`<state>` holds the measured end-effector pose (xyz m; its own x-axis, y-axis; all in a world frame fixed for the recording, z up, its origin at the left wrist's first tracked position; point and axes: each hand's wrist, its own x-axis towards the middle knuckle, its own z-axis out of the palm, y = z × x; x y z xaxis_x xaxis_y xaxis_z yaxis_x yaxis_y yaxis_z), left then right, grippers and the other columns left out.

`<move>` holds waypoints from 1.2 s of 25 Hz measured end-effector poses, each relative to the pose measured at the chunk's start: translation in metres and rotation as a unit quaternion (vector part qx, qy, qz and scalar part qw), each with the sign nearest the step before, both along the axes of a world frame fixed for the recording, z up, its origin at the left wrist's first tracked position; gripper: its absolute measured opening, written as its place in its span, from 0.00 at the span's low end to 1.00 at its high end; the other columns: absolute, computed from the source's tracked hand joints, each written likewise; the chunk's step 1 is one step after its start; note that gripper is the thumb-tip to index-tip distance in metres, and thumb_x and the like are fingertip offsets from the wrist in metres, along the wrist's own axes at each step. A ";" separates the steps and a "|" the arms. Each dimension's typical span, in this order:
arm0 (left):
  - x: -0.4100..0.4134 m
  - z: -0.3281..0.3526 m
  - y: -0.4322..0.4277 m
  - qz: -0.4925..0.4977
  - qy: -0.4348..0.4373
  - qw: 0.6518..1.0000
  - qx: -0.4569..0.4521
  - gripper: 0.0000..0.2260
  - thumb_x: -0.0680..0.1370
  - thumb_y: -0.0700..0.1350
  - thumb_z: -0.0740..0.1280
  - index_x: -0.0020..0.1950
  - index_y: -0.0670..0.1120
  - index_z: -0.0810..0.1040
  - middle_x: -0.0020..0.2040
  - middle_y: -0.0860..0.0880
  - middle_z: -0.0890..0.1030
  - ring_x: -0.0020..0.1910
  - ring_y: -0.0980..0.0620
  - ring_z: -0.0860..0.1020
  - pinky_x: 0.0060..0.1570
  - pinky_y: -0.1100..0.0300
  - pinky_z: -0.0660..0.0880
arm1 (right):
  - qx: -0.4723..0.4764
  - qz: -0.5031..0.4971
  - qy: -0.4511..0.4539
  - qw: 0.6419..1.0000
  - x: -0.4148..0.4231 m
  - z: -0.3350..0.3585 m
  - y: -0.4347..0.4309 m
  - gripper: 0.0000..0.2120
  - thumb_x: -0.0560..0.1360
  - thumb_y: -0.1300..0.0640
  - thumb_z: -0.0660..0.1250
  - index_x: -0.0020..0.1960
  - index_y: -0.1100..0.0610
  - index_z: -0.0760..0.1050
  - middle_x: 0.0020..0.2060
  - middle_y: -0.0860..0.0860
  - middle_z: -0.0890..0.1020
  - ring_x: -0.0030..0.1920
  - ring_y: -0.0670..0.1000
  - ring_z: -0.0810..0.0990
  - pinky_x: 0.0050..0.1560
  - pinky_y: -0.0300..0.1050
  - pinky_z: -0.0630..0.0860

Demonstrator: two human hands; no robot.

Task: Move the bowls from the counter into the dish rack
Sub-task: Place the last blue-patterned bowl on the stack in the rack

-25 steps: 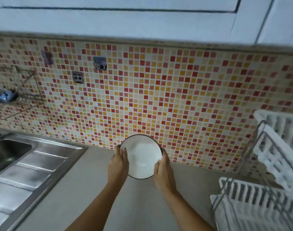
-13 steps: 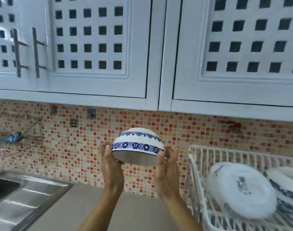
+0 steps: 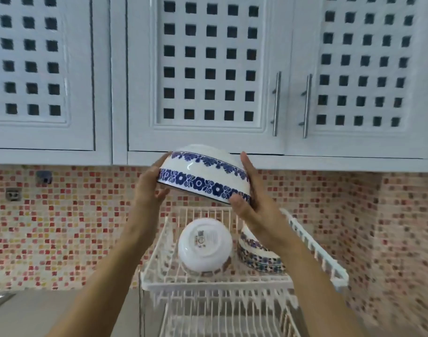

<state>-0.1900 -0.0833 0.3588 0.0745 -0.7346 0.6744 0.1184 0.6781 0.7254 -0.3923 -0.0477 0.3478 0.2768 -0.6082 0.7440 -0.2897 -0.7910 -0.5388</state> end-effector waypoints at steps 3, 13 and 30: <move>-0.048 -0.011 0.008 -0.005 -0.178 0.984 -0.009 0.34 0.71 0.67 0.50 0.71 0.51 0.71 0.66 0.49 0.77 0.63 0.54 0.75 0.71 0.42 0.63 | 0.022 -0.067 0.038 0.997 -0.064 0.000 0.008 0.40 0.59 0.25 0.66 0.68 0.26 0.55 0.72 0.41 0.67 0.69 0.48 0.71 0.67 0.55 0.72; -0.124 -0.063 -0.031 -0.076 -0.449 0.889 0.038 0.50 0.61 0.56 0.80 0.76 0.57 0.54 0.71 0.55 0.70 0.69 0.55 0.70 0.70 0.51 0.69 | 0.053 -0.212 0.320 0.922 -0.172 -0.041 -0.012 0.57 0.57 0.34 0.76 0.71 0.30 0.39 0.76 0.41 0.49 0.75 0.44 0.52 0.75 0.55 0.56; -0.163 -0.111 -0.052 0.074 -0.529 0.845 0.009 0.57 0.62 0.55 0.79 0.78 0.43 0.46 0.79 0.47 0.53 0.78 0.48 0.51 0.76 0.48 0.57 | 0.111 -0.271 0.385 0.875 -0.169 -0.085 -0.063 0.66 0.58 0.45 0.80 0.76 0.53 0.34 0.77 0.50 0.39 0.77 0.55 0.50 0.72 0.53 0.61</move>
